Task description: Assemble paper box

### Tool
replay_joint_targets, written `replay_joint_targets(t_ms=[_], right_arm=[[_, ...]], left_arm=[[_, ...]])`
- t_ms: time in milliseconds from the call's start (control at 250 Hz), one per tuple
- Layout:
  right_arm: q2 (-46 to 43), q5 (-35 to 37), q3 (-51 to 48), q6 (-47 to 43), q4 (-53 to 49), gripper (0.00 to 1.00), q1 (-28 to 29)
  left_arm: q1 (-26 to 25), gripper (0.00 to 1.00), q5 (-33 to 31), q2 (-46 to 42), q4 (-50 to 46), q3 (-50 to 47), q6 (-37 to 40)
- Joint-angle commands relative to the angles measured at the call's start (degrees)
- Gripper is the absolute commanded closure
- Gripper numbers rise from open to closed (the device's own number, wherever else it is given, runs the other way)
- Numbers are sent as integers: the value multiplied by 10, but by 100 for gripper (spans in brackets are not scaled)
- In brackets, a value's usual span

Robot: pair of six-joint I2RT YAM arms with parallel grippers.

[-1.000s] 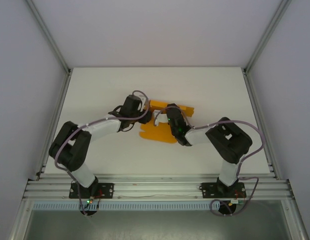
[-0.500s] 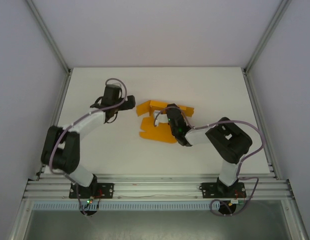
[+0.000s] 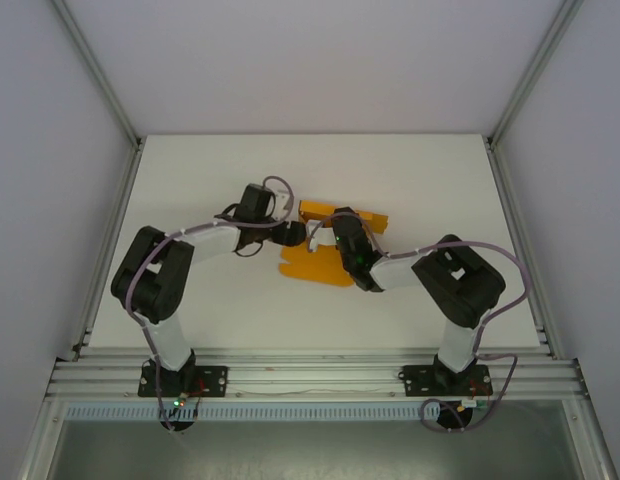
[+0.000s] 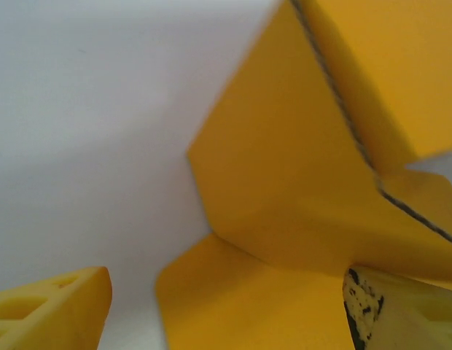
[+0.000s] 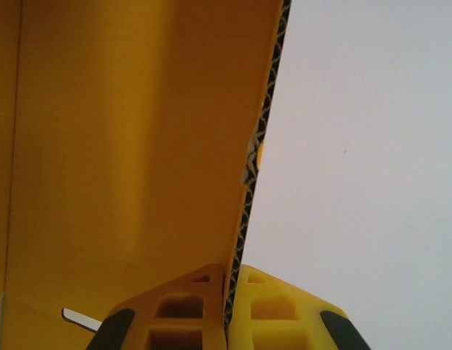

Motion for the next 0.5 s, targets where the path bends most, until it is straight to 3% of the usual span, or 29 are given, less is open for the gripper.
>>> replay_joint_targets(t_ms=[0, 196, 324, 496], right_arm=[[23, -8, -25, 0, -151, 100, 2], [18, -32, -26, 6, -177, 100, 3], [8, -46, -17, 22, -212, 100, 1], [-19, -94, 8, 62, -302, 100, -9]], left_arm=[[-11, 19, -4, 24, 41, 0, 31], [-26, 25, -64, 37, 172, -22, 34], [-26, 35, -101, 37, 261, -39, 54], [-25, 43, -58, 62, 178, 29, 83]])
